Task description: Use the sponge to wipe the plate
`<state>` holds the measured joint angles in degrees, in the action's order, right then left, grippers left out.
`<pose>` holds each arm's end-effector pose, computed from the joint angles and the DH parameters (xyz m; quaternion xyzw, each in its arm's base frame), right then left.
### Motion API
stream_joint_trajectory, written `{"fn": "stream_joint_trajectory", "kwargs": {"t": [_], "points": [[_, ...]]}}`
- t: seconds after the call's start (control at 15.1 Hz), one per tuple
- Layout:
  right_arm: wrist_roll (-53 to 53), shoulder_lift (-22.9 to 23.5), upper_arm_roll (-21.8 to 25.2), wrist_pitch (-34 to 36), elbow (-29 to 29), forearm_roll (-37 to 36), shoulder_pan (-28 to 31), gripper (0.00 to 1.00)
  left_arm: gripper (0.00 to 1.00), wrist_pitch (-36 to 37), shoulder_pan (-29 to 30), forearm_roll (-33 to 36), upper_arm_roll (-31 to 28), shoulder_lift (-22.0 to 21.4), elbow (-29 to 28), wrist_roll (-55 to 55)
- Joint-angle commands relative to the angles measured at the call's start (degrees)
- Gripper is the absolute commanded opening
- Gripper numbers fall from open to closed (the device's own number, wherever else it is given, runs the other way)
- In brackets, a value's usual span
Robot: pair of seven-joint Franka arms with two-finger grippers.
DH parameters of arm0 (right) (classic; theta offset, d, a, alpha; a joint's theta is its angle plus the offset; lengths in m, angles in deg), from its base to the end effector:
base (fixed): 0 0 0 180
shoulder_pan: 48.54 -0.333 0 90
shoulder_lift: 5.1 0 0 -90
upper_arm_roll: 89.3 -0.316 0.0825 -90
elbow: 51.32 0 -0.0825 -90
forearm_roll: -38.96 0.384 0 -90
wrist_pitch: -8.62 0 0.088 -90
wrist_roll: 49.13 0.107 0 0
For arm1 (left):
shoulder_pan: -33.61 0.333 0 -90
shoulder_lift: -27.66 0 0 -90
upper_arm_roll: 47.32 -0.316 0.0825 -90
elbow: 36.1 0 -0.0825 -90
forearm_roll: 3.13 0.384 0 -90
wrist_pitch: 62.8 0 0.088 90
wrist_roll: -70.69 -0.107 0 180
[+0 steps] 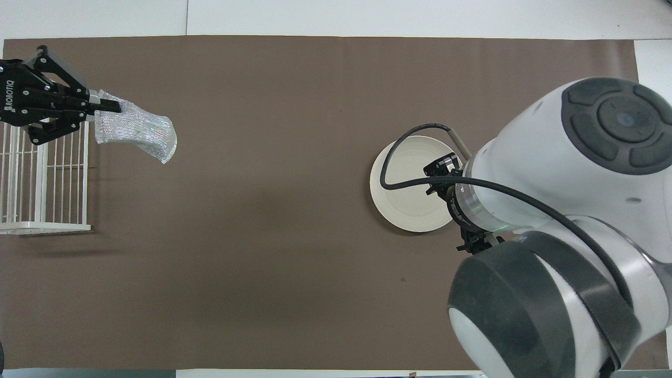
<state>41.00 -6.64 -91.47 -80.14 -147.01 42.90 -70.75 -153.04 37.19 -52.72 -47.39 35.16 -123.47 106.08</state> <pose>0.4891 0.2302 0.5910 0.8380 -0.5427 -0.0539 0.0212 0.5989 -0.0432 0.6087 0.8487 0.3207 -0.1498 0.3929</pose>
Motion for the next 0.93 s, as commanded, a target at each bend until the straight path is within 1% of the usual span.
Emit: {"fn": "stream_joint_trajectory", "kwargs": {"t": [0.0,0.13,0.2,0.4,0.46,0.53,0.73,0.86], "points": [[4.41,-1.71,-1.17,-4.56,-2.23,1.16,0.5,1.0,0.0,-7.39,-1.55,-9.44,0.42,-11.08,-19.72,-7.41],[8.54,-1.71,-2.31,-5.8,-2.31,2.73,0.5,1.0,0.0,-8.8,-3.13,-16.12,0.42,-14.08,-27.82,-15.83],[10.91,-1.8,-2.4,-7.02,-2.75,4.31,0.5,1.0,0.0,-8.81,-4.18,-18.94,0.42,-14.7,-30.64,-19.36],[18.56,-1.63,-3.36,-10.45,-3.37,9.24,-0.37,1.0,0.0,-8.81,-6.74,-27.02,0.42,-15.4,-37.41,-27.54],[21.02,-1.71,-3.37,-12.29,-4.33,9.33,-1.86,1.0,0.0,-8.98,-7.53,-30.45,0.51,-15.67,-40.05,-32.53],[22.44,-1.8,-3.37,-14.4,-5.21,9.34,-3.18,1.0,0.0,-9.24,-8.49,-32.13,0.51,-15.67,-42.33,-37.45],[26.04,-1.8,-3.37,-18.98,-7.14,9.95,-6.61,1.0,0.0,-9.16,-10.86,-33.56,0.51,-15.41,-45.25,-45.56],[27.02,-2.06,-3.37,-20.39,-7.85,12.49,-7.41,1.0,0.0,-9.33,-12.62,-35.48,0.51,-15.06,-45.78,-48.48]]}}
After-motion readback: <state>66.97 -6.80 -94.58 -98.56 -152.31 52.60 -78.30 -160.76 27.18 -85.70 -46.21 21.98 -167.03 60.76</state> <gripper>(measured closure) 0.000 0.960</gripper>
